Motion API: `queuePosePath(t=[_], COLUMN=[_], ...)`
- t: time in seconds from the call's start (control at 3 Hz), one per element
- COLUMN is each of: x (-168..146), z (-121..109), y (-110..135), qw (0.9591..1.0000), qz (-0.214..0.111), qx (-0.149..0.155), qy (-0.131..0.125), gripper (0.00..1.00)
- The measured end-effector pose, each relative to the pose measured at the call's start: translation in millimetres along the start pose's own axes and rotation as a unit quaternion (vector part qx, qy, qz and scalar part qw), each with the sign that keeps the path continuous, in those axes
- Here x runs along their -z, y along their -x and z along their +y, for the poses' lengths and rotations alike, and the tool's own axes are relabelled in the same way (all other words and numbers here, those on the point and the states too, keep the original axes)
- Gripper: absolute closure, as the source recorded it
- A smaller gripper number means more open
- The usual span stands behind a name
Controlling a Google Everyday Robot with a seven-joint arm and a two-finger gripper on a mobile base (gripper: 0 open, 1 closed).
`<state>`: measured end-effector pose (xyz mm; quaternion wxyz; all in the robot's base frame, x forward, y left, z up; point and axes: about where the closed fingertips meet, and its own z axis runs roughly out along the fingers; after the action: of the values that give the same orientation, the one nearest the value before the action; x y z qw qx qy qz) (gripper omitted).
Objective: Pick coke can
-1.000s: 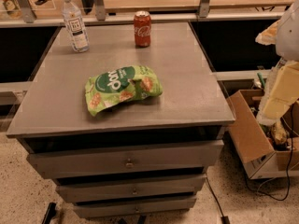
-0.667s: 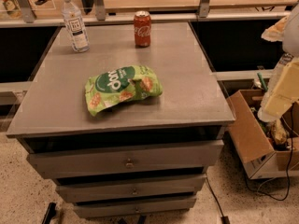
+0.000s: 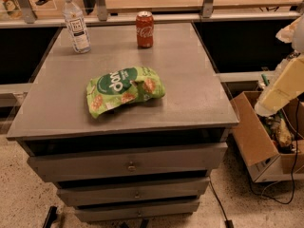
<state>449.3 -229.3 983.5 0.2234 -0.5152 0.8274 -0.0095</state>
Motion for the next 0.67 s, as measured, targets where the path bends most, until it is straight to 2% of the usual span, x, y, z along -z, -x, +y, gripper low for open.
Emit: queuePosePath(t=[0.33,0.67], x=[-8.8,-16.2], z=[-5.2,-12.0], y=[-1.5,4.3], qw=[0.9955,0.9843], qz=[-0.039,-0.095], qx=[-0.086,-0.148], qy=[-0.005,-0.015], gripper=[0.0,0.0])
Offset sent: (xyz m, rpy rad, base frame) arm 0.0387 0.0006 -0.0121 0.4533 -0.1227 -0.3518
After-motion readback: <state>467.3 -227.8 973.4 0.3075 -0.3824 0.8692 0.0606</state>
